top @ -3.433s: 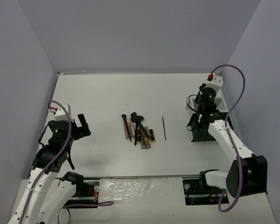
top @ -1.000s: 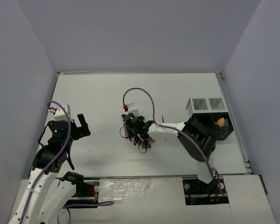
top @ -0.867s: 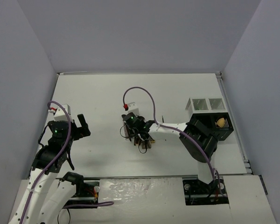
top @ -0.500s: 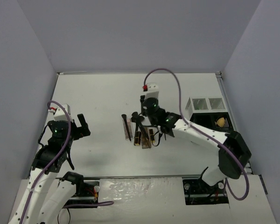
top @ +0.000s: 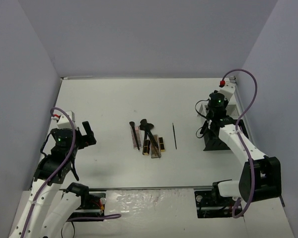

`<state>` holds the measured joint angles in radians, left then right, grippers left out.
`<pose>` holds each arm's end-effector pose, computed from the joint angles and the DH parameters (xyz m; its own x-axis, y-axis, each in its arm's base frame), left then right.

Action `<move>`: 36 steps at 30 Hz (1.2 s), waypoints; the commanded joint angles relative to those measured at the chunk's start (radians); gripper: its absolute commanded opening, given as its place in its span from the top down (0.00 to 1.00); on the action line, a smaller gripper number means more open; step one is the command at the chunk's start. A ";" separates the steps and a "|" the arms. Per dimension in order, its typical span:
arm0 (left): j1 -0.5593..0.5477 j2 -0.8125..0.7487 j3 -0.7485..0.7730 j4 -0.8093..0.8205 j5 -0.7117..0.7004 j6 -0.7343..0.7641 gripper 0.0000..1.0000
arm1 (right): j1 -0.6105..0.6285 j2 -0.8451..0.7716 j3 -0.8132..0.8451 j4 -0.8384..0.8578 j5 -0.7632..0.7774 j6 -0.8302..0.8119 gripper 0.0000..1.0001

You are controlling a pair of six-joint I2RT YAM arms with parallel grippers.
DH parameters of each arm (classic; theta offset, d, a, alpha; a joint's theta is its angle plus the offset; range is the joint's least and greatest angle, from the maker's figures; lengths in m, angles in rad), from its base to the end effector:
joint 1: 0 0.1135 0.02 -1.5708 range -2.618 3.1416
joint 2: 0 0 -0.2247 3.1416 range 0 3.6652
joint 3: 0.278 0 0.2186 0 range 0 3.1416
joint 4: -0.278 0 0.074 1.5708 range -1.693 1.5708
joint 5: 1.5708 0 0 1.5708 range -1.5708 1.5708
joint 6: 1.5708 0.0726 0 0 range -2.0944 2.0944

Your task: Organize the makeup

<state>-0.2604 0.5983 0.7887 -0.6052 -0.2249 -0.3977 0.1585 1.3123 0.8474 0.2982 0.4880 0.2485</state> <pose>0.1606 -0.0260 0.2804 -0.3799 -0.2895 -0.8786 -0.1012 0.9571 -0.2716 0.3150 0.0159 0.2672 -0.0808 0.2071 -0.9750 0.3477 0.9226 0.1671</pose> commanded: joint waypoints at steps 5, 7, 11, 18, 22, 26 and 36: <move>0.006 0.006 0.024 0.038 -0.001 -0.007 0.03 | -0.074 0.092 0.068 0.106 -0.081 0.006 0.78; 0.006 0.006 0.024 0.038 -0.001 -0.007 0.03 | -0.077 0.099 0.074 0.100 -0.105 0.006 0.63; 0.006 0.009 0.024 0.039 0.005 -0.007 0.03 | -0.067 0.069 0.078 0.067 -0.162 0.006 0.50; 0.007 0.011 0.025 0.039 0.004 -0.006 0.03 | -0.003 -0.053 0.080 -0.031 -0.293 -0.007 0.49; 0.007 0.009 0.024 0.039 0.001 -0.006 0.03 | 0.159 -0.067 0.091 -0.142 -0.315 -0.024 0.51; 0.009 0.012 0.024 0.039 0.001 -0.006 0.03 | 0.308 -0.046 0.058 -0.174 -0.333 0.020 0.52; 0.010 0.015 0.023 0.036 -0.001 -0.006 0.03 | 0.565 0.194 0.013 -0.133 -0.292 0.163 0.59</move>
<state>-0.2587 0.6001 0.7883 -0.6052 -0.2249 -0.3977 0.6824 1.4299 0.8703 0.1229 0.1689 0.3425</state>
